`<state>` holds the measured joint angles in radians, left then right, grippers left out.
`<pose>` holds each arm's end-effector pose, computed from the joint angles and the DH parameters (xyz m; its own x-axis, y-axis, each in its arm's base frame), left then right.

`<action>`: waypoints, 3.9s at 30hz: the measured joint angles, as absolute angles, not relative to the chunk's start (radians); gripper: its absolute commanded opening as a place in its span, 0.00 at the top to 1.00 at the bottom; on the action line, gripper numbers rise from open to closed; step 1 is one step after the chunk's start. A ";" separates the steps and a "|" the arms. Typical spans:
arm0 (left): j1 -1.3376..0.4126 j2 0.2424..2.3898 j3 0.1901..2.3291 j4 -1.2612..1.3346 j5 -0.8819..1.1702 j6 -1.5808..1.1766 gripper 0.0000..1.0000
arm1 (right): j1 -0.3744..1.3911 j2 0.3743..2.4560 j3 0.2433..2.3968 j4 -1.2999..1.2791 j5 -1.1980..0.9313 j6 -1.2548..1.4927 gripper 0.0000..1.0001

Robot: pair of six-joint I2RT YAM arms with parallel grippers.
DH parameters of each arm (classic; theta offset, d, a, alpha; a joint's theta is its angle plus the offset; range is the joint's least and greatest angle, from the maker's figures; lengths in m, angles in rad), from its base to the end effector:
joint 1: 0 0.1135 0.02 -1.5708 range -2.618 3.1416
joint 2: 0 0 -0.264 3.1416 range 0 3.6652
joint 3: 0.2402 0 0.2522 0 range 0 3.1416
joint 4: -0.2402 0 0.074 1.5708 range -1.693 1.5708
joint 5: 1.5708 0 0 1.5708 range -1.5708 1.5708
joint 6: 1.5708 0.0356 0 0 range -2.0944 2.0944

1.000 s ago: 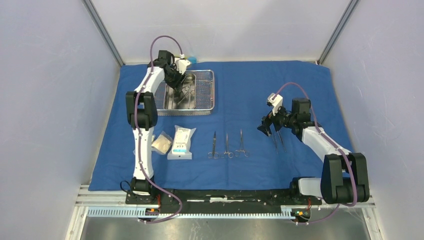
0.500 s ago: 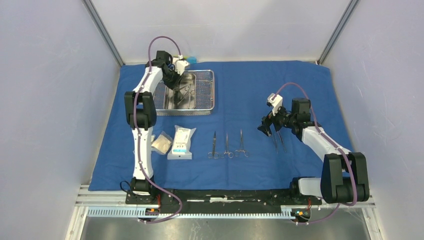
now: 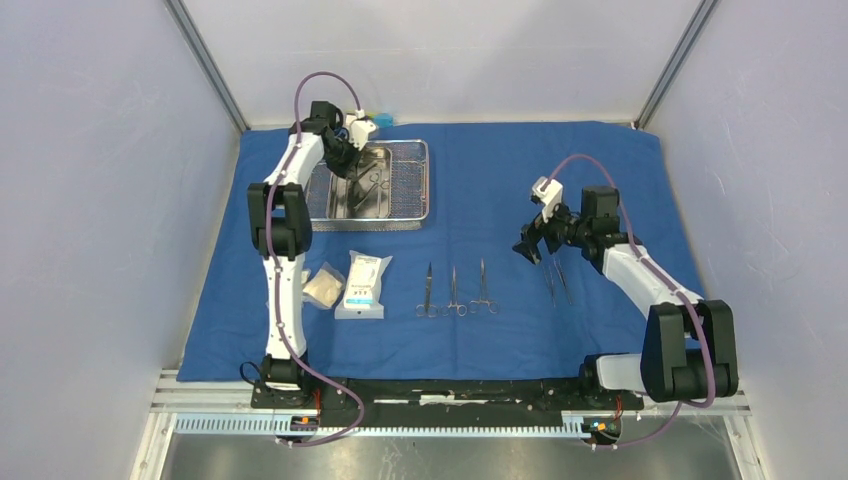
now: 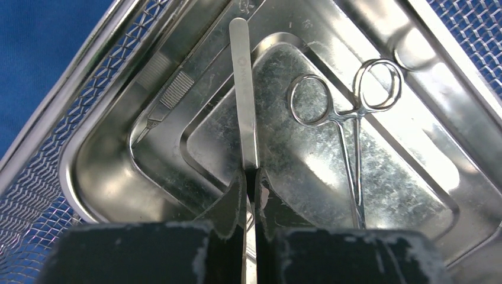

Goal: Open and lay out the surgical kit
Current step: Pick up the medical item from the container, then place the medical item in the surgical kit.

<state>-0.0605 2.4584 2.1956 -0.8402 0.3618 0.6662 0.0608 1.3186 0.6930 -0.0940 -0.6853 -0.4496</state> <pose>0.5235 -0.0443 0.1787 -0.5670 0.6134 -0.5498 0.7203 0.6930 0.0303 0.2623 0.0385 0.2074 -0.3656 -0.3594 -0.8586 -0.7562 0.6526 0.0488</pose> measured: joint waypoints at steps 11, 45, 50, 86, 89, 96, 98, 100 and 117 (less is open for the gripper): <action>-0.064 2.179 1.994 -0.812 0.479 0.675 0.98 | 0.144 1.326 0.851 -0.081 -0.699 -0.403 0.01; -0.652 1.221 1.209 -0.807 0.214 1.217 0.98 | 0.377 1.399 0.977 -0.036 -0.971 -0.112 0.01; -0.668 1.214 1.195 -0.856 0.182 1.286 0.98 | 0.422 1.475 0.977 0.024 -0.999 -0.022 0.01; -0.820 1.276 1.122 -0.805 0.150 1.499 0.98 | 0.543 1.709 0.950 0.425 -1.169 0.421 0.29; -0.821 1.283 1.122 -0.805 0.144 1.504 0.98 | 0.546 1.716 0.948 0.421 -1.170 0.413 0.30; -0.823 1.283 1.122 -0.804 0.140 1.506 0.98 | 0.553 1.717 0.947 0.354 -1.166 0.356 0.37; -0.826 1.283 1.122 -0.804 0.140 1.506 0.98 | 0.556 1.717 0.947 0.342 -1.166 0.348 0.38; -0.830 1.283 1.122 -0.804 0.140 1.506 0.98 | 0.559 1.719 0.947 0.333 -1.166 0.342 0.39; -0.849 1.301 1.106 -0.798 0.139 1.509 0.98 | 0.572 1.726 0.965 0.312 -1.165 0.325 0.58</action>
